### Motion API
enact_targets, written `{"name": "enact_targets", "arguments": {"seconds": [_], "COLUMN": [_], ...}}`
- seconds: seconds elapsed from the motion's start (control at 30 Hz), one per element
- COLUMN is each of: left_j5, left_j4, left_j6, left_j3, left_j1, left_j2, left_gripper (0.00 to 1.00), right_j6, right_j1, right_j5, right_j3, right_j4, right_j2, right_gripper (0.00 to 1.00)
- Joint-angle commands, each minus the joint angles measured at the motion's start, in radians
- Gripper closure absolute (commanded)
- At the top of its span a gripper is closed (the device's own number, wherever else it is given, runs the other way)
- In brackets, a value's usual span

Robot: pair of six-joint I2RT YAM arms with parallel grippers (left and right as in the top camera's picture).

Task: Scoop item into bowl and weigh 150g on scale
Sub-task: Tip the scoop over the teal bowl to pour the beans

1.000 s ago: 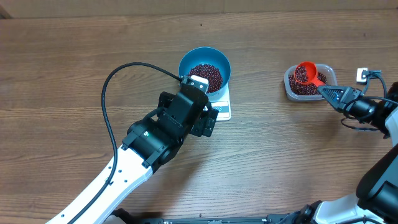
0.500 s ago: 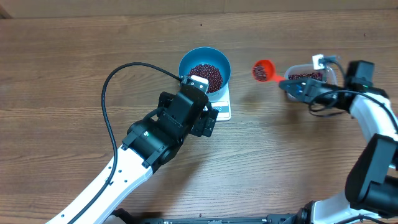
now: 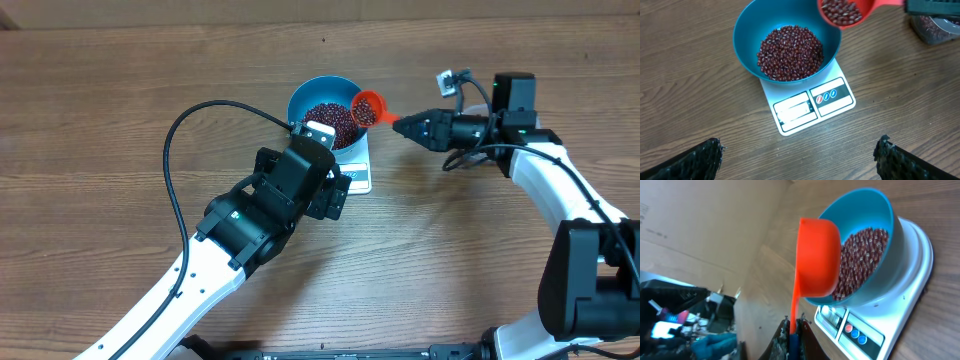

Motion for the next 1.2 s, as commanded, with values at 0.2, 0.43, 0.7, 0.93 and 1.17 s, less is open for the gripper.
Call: {"name": "enact_targets", "arguments": {"seconds": [0.2, 0.43, 0.7, 0.93, 1.17], "left_j5": [-0.013, -0.013, -0.013, -0.013, -0.013], "left_j4": [0.001, 0.001, 0.001, 0.001, 0.001], "left_j6": [-0.006, -0.007, -0.006, -0.006, -0.007], "left_j3": [-0.003, -0.003, -0.003, -0.003, -0.003], "left_j1": [0.000, 0.000, 0.000, 0.000, 0.000], "left_j2": [-0.008, -0.008, -0.008, -0.008, -0.008], "left_gripper": [0.01, 0.00, 0.00, 0.00, 0.01], "right_j6": [-0.163, -0.525, -0.636, -0.821, -0.896], "right_j1": [0.152, 0.232, 0.248, 0.248, 0.248], "right_j5": [0.349, 0.464, 0.549, 0.547, 0.547], "right_j3": [0.003, 0.003, 0.003, 0.003, 0.003], "right_j4": [0.124, 0.169, 0.192, 0.191, 0.233], "right_j2": [0.002, 0.002, 0.002, 0.002, 0.000], "right_gripper": [0.96, 0.96, 0.96, 0.96, 0.96]}}
